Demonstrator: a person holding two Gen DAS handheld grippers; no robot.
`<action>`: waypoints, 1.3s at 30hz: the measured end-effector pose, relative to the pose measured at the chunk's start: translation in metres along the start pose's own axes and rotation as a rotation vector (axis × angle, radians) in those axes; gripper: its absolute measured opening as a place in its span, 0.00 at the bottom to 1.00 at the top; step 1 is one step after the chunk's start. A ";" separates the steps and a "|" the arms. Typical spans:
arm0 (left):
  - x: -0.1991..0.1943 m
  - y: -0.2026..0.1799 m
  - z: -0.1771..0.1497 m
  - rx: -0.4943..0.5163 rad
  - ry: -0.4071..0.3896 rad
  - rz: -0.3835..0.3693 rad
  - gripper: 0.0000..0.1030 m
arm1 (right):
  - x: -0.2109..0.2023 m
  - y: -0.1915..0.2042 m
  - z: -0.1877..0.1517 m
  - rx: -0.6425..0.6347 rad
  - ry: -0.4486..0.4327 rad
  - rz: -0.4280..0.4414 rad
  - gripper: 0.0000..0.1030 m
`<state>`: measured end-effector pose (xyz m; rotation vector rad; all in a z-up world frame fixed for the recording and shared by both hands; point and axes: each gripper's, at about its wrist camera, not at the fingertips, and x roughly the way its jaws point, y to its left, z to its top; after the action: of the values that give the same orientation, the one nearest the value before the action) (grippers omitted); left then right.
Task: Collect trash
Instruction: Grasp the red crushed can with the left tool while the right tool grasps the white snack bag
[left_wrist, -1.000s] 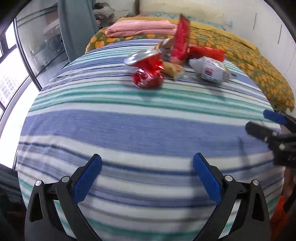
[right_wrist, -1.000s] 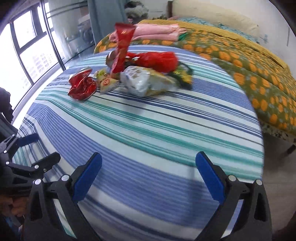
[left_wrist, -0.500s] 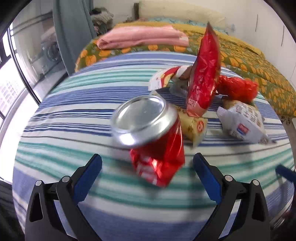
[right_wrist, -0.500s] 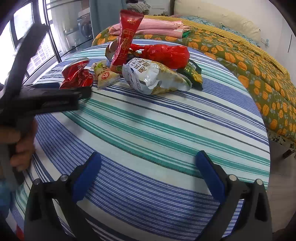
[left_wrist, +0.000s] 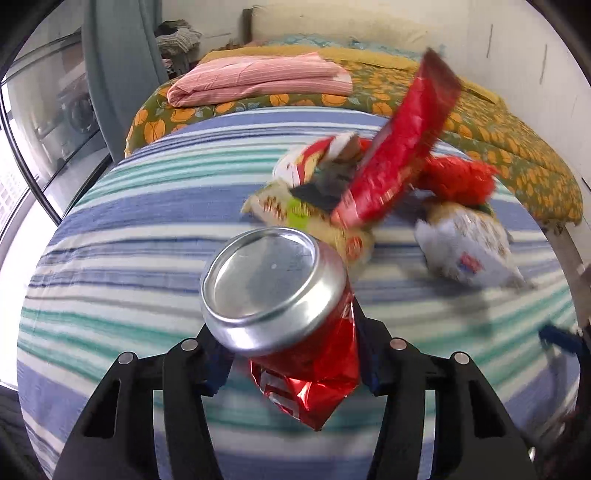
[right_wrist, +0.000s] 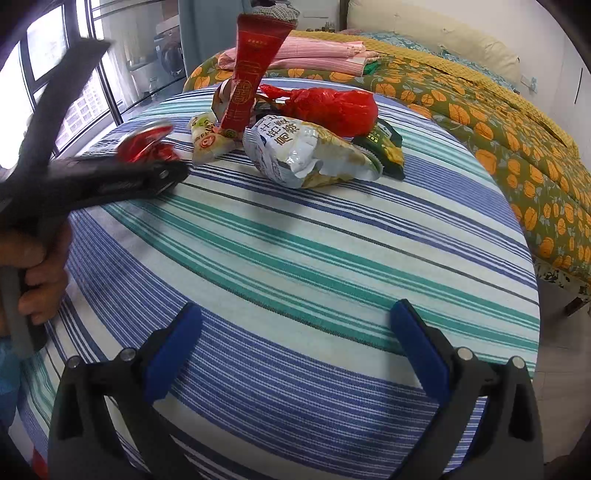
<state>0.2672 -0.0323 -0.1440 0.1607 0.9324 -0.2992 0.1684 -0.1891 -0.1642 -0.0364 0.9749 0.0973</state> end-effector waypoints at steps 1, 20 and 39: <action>-0.006 0.000 -0.008 0.010 0.005 -0.012 0.52 | 0.000 0.000 0.000 0.000 0.000 0.000 0.96; -0.048 0.023 -0.076 0.005 0.031 -0.005 0.95 | 0.000 0.002 0.000 0.002 0.000 0.002 0.96; -0.048 0.024 -0.076 0.002 0.028 -0.002 0.96 | 0.045 -0.010 0.112 0.399 0.066 -0.089 0.73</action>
<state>0.1898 0.0193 -0.1494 0.1660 0.9596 -0.3004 0.2866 -0.1876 -0.1383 0.2852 1.0424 -0.1822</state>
